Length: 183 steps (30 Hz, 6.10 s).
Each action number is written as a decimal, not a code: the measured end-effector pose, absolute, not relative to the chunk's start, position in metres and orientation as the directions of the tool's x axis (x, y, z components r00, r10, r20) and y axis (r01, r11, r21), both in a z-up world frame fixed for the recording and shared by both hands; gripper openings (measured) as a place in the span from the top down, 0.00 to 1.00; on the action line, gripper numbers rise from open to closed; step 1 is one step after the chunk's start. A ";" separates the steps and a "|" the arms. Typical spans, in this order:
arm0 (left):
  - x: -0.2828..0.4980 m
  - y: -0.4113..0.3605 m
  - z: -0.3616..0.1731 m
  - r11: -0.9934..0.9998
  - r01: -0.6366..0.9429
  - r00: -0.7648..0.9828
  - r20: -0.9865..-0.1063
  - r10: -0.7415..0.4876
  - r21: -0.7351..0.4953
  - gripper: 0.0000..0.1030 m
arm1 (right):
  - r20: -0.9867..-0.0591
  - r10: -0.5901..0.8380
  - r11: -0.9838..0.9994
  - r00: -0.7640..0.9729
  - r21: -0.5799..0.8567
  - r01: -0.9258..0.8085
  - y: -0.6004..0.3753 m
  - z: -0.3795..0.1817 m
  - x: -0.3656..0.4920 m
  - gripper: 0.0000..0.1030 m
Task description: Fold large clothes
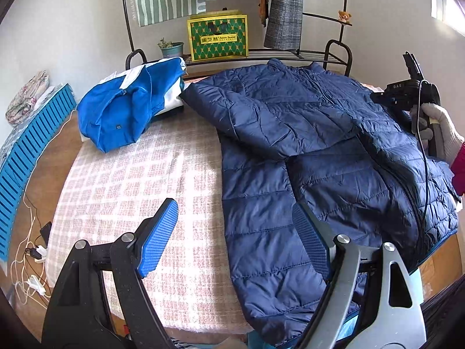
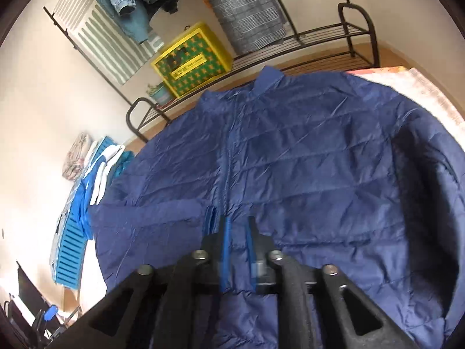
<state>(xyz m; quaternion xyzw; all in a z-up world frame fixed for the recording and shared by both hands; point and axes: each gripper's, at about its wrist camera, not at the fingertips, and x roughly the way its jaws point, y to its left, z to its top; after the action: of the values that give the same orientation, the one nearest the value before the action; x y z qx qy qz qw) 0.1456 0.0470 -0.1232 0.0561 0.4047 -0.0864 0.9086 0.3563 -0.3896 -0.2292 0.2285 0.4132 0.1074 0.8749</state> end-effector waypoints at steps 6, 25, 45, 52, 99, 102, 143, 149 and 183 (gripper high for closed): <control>0.153 0.038 -0.133 0.979 0.202 0.634 -0.765 -0.114 0.022 0.19 | -0.728 0.460 0.861 0.508 0.505 -0.057 -0.342 -0.259 0.369 0.44; 0.151 0.050 -0.133 0.984 0.174 0.650 -0.755 -0.088 0.034 0.19 | -0.719 0.046 0.977 0.694 0.178 0.120 -0.388 -0.215 0.383 1.00; 0.148 0.032 -0.122 0.975 0.218 0.656 -0.747 -0.111 0.047 0.19 | -0.768 -0.088 0.942 0.634 0.142 0.303 -0.433 -0.247 0.409 0.69; 0.138 0.025 -0.098 0.968 0.247 0.704 -0.694 -0.151 0.039 0.19 | -0.674 -0.002 0.952 0.739 0.225 0.208 -0.429 -0.183 0.347 0.66; 0.151 -0.058 -0.042 0.917 0.398 0.691 -0.655 -0.307 -0.010 0.18 | -0.731 -0.250 0.408 0.635 0.515 0.754 -0.689 -0.325 -0.014 0.82; 0.147 -0.063 -0.022 0.915 0.404 0.709 -0.632 -0.312 0.002 0.18 | -0.719 -0.290 0.479 0.631 0.462 0.746 -0.680 -0.307 -0.014 0.90; 0.246 0.095 -0.072 0.988 -0.001 0.814 -0.574 -0.090 -0.156 0.18 | -0.678 0.097 0.970 0.729 0.229 0.084 -0.240 -0.121 0.419 0.94; 0.251 0.100 -0.078 0.992 -0.004 0.810 -0.583 -0.070 -0.126 0.18 | -0.716 0.158 0.978 0.680 0.211 -0.006 -0.188 -0.171 0.456 0.94; 0.240 0.104 -0.098 0.994 0.048 0.747 -0.657 -0.098 -0.095 0.18 | -0.564 0.246 0.939 0.788 0.342 -0.048 -0.283 -0.100 0.346 0.51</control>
<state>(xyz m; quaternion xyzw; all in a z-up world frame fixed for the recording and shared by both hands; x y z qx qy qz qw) 0.2402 0.1038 -0.0980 -0.0358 0.3533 -0.0391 0.9340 0.3465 -0.2831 -0.1000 0.1566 0.3158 0.0788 0.9325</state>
